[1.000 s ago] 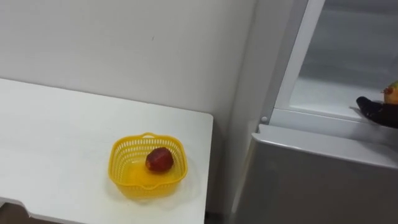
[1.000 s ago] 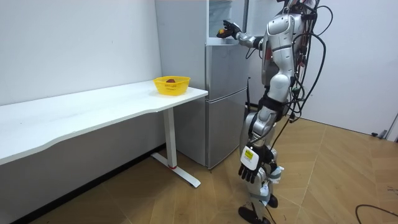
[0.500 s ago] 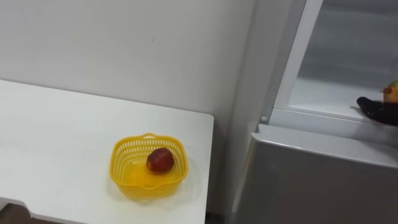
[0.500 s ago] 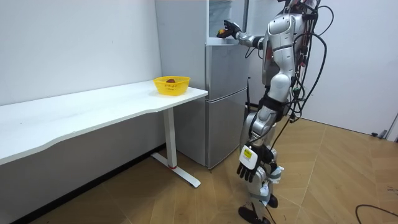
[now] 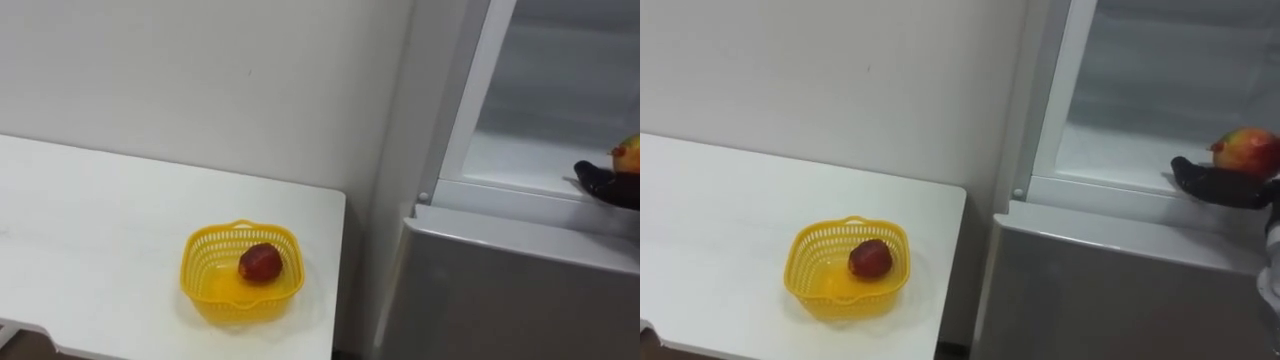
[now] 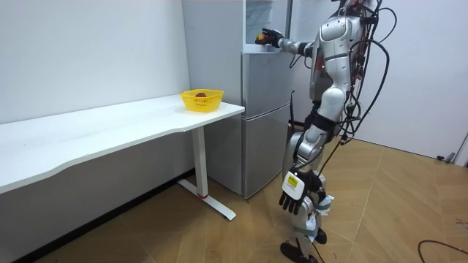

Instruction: Retrieve from the upper fridge

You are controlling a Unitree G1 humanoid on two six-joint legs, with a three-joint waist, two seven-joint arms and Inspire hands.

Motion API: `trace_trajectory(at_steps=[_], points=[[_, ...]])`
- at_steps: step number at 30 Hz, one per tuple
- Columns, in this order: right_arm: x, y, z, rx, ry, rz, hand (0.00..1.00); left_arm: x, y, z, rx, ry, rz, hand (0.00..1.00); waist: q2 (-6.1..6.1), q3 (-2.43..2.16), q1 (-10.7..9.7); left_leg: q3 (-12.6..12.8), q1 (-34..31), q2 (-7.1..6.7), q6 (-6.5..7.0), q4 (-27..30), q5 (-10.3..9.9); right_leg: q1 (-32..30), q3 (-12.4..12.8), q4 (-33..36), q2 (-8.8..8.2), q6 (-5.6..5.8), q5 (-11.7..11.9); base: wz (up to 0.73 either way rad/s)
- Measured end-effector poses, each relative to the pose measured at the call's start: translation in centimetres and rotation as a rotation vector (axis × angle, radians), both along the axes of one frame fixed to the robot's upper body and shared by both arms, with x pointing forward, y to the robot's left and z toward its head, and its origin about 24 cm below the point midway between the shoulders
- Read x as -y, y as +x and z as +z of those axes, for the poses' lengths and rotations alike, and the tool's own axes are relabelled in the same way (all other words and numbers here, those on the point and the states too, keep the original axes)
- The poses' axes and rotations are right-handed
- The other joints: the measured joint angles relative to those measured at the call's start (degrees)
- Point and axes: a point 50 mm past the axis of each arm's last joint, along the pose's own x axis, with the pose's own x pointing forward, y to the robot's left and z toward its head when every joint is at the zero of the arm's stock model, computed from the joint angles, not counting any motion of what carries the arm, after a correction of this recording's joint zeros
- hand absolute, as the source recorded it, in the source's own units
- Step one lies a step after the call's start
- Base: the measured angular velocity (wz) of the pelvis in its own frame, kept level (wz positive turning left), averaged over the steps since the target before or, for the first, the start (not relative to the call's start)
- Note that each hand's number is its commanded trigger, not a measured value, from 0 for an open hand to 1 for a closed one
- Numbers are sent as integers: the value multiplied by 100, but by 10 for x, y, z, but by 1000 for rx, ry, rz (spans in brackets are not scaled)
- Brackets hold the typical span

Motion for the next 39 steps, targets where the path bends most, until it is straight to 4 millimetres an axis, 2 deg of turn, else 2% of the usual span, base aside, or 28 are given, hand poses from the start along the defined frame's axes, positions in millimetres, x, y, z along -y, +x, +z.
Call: trace_trajectory(at_steps=[7,11,18,19,20,21,31,39], points=[[8,2,-5,-47,64,17,0,-1,-2,0,-15,-1,3,0,-44,11,-96,-11,17,-29,3,5,1,47,-72,-19,-8,3,-8,4],[9,3,-8,-69,71,25,0,-3,-3,2,-11,10,-1,0,-77,-13,-125,-9,22,-30,4,-8,1,75,-74,-83,10,6,-6,0],[13,3,-5,-85,62,50,0,-4,-5,2,-17,31,3,0,-62,-9,-144,-7,40,-12,4,-45,1,76,-69,-88,33,2,-2,0],[13,2,-5,-85,62,50,21,-4,-5,2,-16,32,3,0,-60,-9,-144,-7,40,-10,3,-47,1,76,-69,-88,35,1,-2,0],[13,2,-5,-85,61,50,78,-5,-5,2,-16,34,3,0,-54,-9,-144,-7,44,-7,3,-50,1,76,-70,-87,37,0,-1,0],[13,2,-4,-86,60,51,100,-5,-5,2,-16,35,3,0,-46,-7,-143,-7,44,-6,3,-51,1,79,-74,-86,37,-1,-1,0],[18,1,-1,-126,12,63,100,-9,-5,3,-26,48,-16,0,-23,7,-111,27,123,10,-8,-162,8,111,-70,-83,44,-2,0,-1],[22,2,12,-116,-38,36,100,-11,-4,4,-26,56,-16,0,-54,29,-82,55,158,37,-27,-160,21,82,-33,-94,61,-2,-1,-2]])
